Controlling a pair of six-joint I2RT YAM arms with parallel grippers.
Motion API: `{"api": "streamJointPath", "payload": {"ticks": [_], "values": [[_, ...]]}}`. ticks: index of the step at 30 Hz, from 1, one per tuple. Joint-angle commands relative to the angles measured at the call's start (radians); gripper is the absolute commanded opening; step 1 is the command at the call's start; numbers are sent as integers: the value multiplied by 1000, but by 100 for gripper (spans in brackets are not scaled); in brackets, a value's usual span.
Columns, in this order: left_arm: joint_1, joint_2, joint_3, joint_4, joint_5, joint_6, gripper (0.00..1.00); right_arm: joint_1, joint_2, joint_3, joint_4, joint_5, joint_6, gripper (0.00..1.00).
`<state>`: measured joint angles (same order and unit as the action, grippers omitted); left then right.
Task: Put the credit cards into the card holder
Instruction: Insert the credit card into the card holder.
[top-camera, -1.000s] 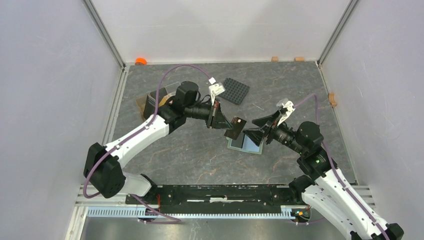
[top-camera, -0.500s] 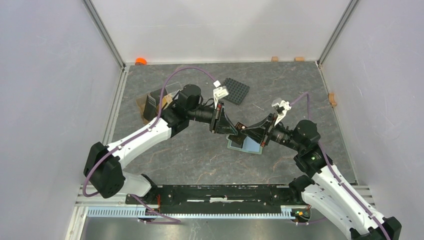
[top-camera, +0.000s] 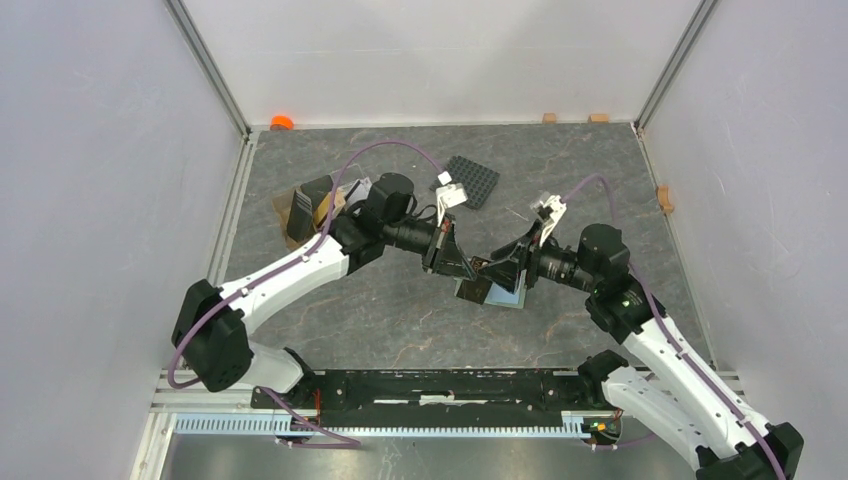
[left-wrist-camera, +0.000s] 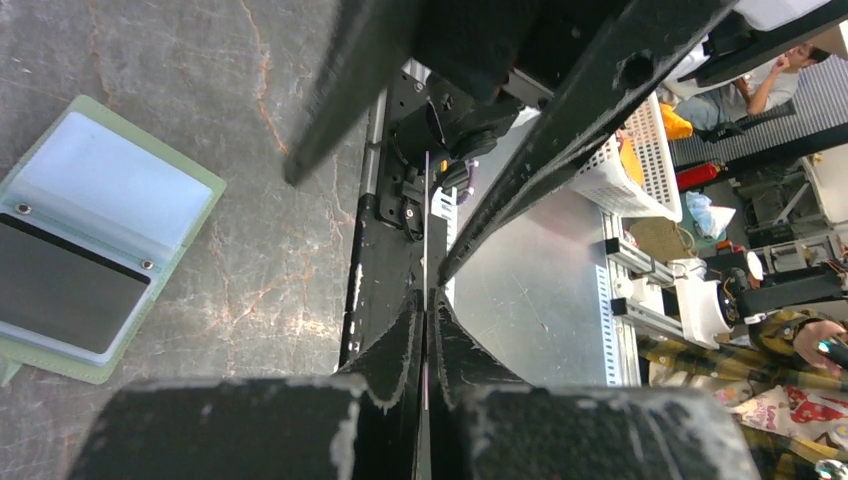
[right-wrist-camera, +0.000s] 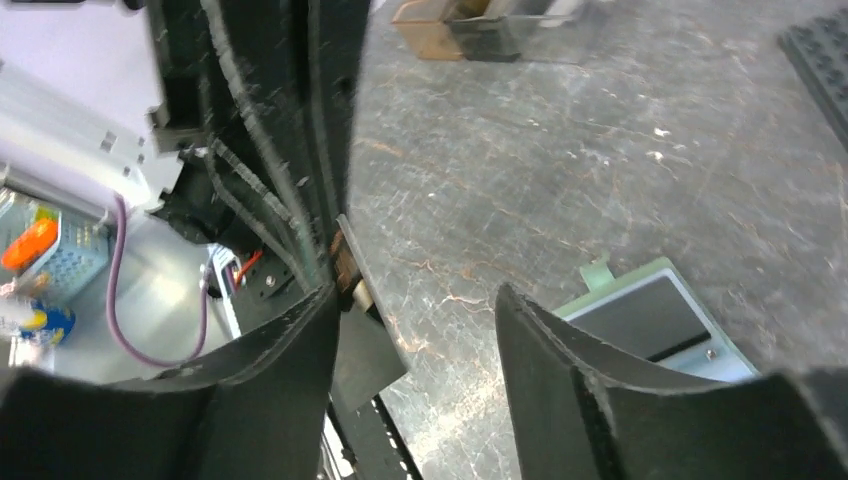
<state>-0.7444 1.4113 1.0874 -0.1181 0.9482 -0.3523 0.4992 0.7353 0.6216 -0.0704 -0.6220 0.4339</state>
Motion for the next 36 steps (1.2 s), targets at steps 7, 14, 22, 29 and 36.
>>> {"api": "streamJointPath", "payload": {"ticks": [7, 14, 22, 29, 36], "values": [[-18, 88, 27, -30, -189, 18, 2, -146, 20, -1, -325, 385, -105, 86], [-18, 262, 50, -14, -199, -29, 2, -278, 22, -181, -232, 370, -95, 83], [-13, 402, 98, -34, -174, -12, 2, -373, 157, -311, -34, 194, -85, 81], [0, 469, 132, -35, -163, -17, 2, -377, 268, -348, 117, 74, -70, 73], [32, 528, 137, -14, -147, -48, 2, -377, 364, -374, 203, 45, -44, 65]]}}
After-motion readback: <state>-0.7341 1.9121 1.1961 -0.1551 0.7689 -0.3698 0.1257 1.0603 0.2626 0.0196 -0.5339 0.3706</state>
